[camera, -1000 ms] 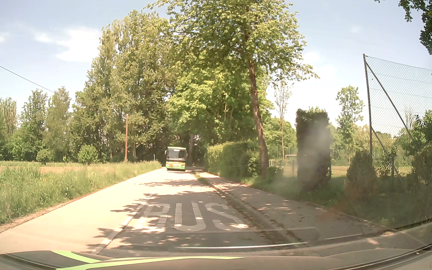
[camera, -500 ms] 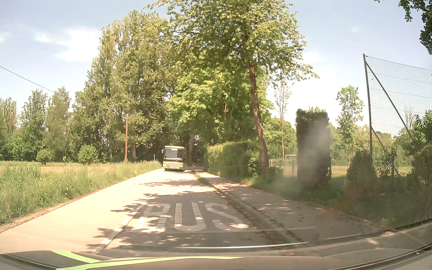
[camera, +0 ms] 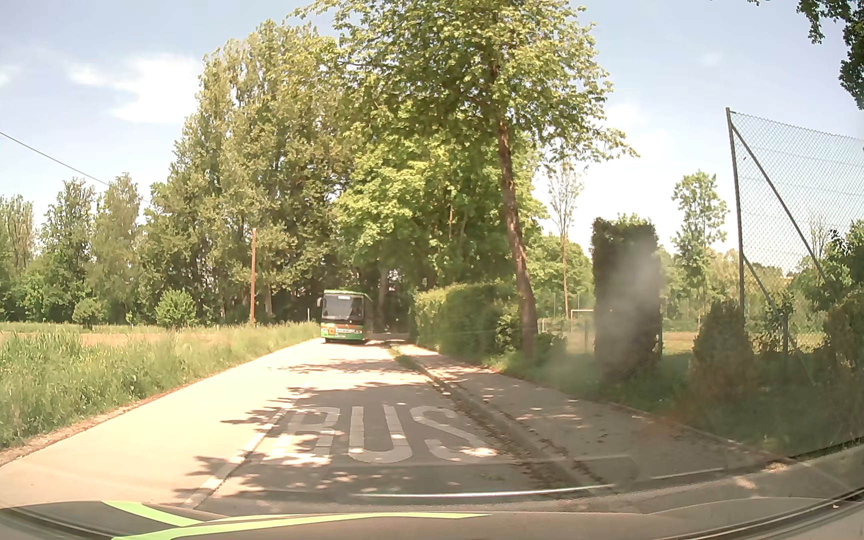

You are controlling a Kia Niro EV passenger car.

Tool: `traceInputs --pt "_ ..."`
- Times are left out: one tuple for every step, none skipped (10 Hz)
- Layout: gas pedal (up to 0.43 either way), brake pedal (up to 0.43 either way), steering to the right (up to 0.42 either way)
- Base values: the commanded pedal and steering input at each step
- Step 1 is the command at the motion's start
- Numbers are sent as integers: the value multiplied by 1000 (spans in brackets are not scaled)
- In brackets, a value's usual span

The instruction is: Follow the waypoints while adhering to traffic rules and regulations

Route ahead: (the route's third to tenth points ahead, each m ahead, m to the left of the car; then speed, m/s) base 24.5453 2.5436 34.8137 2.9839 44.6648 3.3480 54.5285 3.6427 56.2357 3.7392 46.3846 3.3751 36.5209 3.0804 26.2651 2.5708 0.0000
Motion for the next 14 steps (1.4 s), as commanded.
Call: traceInputs --pt "0 665 -89" --pt "0 665 -88" --pt "0 665 -88" --pt "0 665 -88" --pt "0 665 -89" --pt "0 665 -89" --pt "0 665 -89" --pt "0 665 -89" --pt "0 665 -89" --pt "0 659 -89" --pt "0 646 -88" --pt "0 622 -89" --pt "0 591 -89" --pt "0 567 -88"
